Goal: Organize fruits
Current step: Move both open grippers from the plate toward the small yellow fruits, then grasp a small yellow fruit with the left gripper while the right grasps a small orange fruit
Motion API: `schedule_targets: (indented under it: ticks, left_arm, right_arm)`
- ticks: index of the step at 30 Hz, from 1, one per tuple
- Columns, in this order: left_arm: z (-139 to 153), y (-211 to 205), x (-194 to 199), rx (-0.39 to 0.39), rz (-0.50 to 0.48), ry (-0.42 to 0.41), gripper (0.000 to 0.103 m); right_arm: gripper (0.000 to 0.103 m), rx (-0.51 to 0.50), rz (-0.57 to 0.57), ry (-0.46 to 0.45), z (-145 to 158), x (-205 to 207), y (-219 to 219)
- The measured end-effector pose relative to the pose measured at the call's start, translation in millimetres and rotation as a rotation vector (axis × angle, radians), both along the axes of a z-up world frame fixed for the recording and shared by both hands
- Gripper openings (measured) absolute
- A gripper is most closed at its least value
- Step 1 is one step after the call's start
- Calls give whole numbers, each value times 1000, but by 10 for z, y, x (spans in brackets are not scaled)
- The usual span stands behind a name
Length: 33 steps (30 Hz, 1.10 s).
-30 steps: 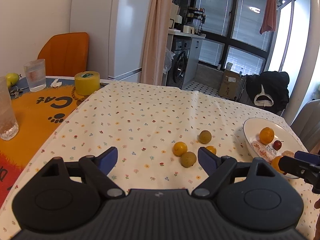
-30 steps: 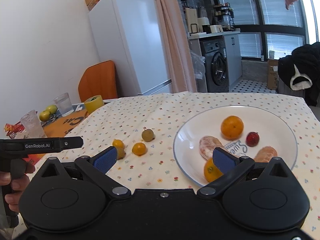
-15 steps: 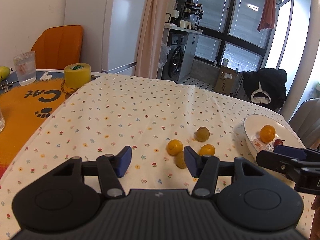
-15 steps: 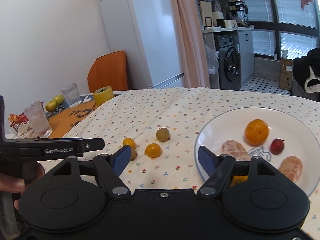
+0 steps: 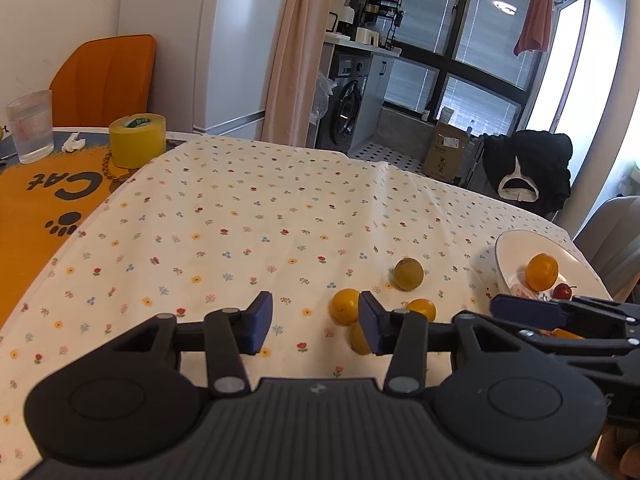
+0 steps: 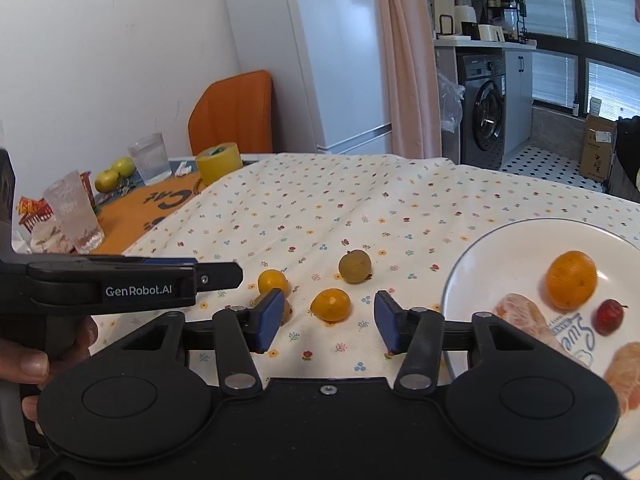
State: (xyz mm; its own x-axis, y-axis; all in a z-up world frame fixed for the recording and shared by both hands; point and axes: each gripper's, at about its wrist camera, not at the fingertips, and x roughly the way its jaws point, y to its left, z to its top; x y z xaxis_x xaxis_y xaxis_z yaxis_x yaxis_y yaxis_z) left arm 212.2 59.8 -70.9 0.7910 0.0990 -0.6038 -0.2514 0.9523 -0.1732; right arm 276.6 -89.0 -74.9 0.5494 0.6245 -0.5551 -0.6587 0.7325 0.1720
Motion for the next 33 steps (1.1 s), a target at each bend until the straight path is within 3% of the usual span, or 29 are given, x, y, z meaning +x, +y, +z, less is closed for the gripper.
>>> schedule_targets:
  ticks: [5,14,18,33]
  left_arm:
    - [-24,40,66,-16,-3,11,40]
    - [-57,70,161,-40,-11,31,39]
    - [-61,31,215,-39,-28,38,40]
    - [-87,-73,359,-30,-33,47,40]
  right_arm:
    - [38,-33,11,13,-61,93,112]
    - [37,-75,22,31,-206,215,286]
    - [24,-91,40,41,-253,237,341]
    - [24,-46,-4,-4,-33,177,48]
